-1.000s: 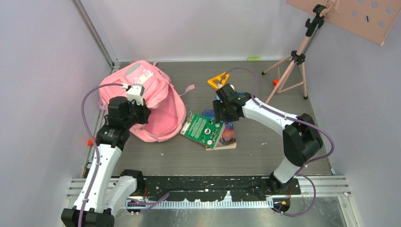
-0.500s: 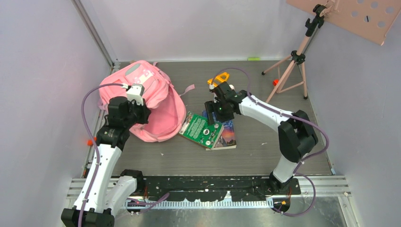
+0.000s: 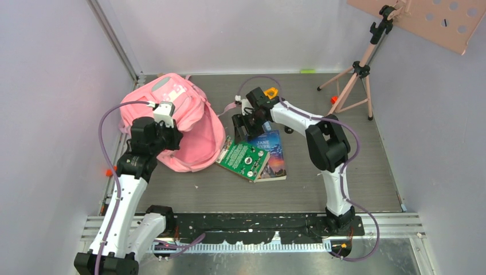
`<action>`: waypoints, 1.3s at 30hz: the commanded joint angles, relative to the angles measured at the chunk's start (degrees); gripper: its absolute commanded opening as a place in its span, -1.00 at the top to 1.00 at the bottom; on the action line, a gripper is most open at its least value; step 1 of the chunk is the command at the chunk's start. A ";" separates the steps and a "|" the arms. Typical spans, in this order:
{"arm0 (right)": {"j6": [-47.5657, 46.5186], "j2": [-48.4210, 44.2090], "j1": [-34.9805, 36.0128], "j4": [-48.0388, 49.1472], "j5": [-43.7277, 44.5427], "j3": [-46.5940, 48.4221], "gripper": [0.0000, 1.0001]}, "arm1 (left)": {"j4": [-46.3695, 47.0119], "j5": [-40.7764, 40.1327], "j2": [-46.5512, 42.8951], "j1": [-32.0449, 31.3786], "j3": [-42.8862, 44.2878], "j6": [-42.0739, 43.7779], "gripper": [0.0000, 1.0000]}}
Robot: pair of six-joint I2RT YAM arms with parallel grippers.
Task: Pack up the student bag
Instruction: Adjust the book at the center of the board, then pick up the student bag at the center of the board.
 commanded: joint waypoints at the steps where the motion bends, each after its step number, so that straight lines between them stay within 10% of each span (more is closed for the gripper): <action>1: -5.53 7.05 -1.45 -8.12 -6.40 10.22 -0.50 | 6.35 2.33 -1.71 -0.20 1.39 -0.71 1.00; 19: -6.30 18.59 0.83 -17.29 -8.67 16.37 -0.36 | 6.30 2.63 -1.43 -0.29 1.39 -0.72 1.00; 27: 0.36 15.54 0.56 -12.49 -11.03 11.59 0.93 | 6.26 2.45 -1.54 -0.26 1.39 -0.71 1.00; 39: 18.37 -7.01 -3.35 -3.28 -8.75 -2.69 0.99 | 7.59 3.74 -4.52 -0.27 2.05 -1.72 1.00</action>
